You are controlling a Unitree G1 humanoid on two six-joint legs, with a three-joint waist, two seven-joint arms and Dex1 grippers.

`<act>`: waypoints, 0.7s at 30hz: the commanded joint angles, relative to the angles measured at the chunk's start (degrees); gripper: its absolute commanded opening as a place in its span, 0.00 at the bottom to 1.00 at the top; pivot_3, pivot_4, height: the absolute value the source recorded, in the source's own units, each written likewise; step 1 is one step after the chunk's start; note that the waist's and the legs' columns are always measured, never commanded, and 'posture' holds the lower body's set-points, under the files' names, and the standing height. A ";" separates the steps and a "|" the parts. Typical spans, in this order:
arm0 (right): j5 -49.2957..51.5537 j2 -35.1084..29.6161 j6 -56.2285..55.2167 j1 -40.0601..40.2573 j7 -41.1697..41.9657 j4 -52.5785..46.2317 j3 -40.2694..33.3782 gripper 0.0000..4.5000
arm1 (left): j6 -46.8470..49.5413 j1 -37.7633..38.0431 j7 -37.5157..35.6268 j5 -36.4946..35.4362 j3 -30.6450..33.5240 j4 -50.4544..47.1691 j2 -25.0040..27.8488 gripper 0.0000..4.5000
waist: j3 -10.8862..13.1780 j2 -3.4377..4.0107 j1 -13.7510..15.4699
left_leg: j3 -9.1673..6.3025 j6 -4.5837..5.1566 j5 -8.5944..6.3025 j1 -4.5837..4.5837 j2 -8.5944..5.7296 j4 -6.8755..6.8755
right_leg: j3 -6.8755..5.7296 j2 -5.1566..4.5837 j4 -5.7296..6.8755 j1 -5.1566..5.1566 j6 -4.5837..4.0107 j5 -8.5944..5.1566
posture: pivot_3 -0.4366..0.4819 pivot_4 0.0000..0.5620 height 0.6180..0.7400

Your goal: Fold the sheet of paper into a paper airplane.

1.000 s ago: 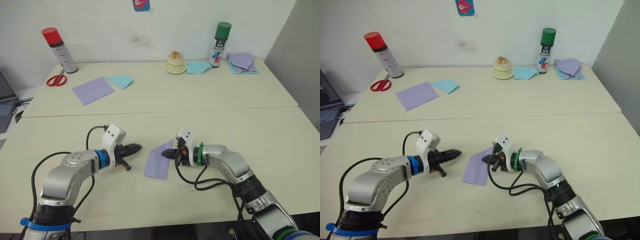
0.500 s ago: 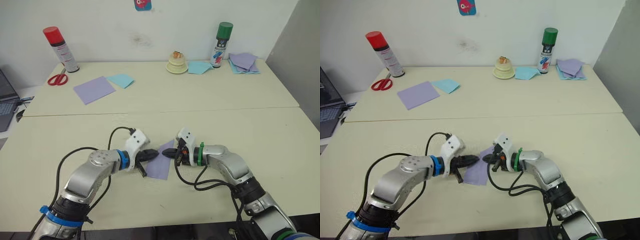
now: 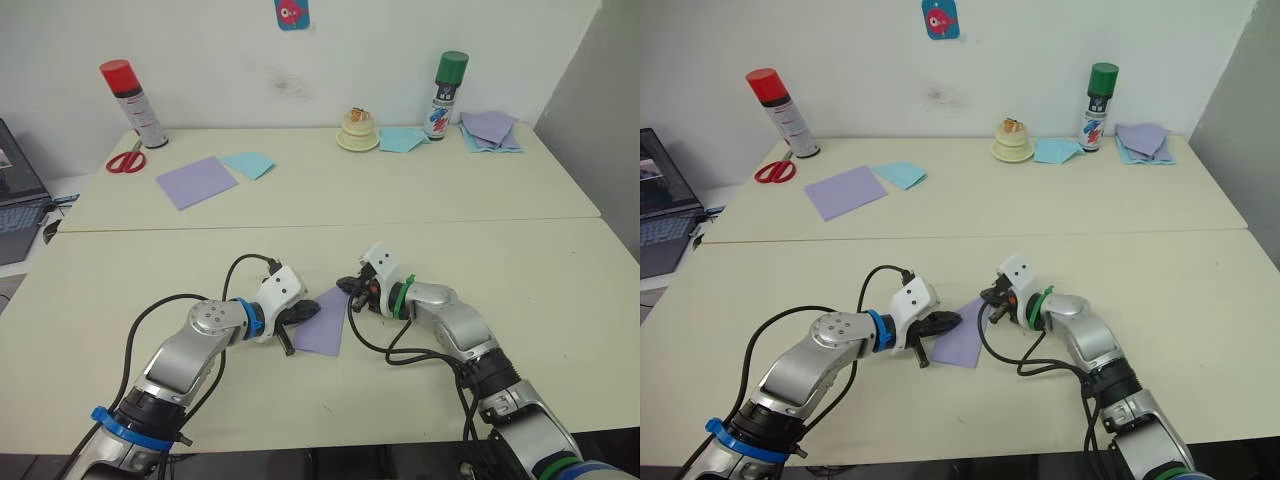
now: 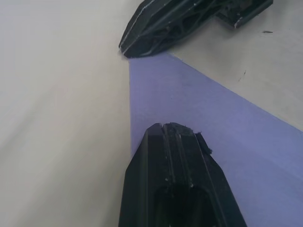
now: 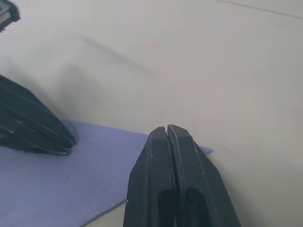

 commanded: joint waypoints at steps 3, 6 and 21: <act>-3.70 -1.55 -2.88 -0.07 -4.72 6.61 -2.91 0.01 | 1.85 1.56 0.36 1.64 -0.75 2.96 -0.59 0.00 | -0.09 0.05 0.00 | 0.00 0.01 0.02 0.13 -0.01 0.00 | 0.00 0.00 0.00 0.07 0.01 0.01 | 0.48 0.27 1.00; -2.08 -1.56 -2.66 -0.48 -3.89 5.64 -4.29 0.01 | 1.81 1.15 0.29 1.84 -0.90 3.27 -1.01 0.00 | -0.11 0.06 0.05 | -0.02 0.03 0.03 0.16 -0.04 0.00 | 0.00 0.01 0.00 0.12 0.02 0.01 | 0.48 0.27 1.00; -0.46 -5.86 -1.55 5.35 13.80 -9.78 6.20 0.01 | 1.83 1.57 0.27 2.32 -1.17 3.14 -1.75 0.00 | -0.08 0.13 0.14 | -0.29 0.00 0.07 -0.21 -0.09 0.00 | -0.15 -0.01 0.00 0.08 0.04 0.03 | 0.48 0.27 1.00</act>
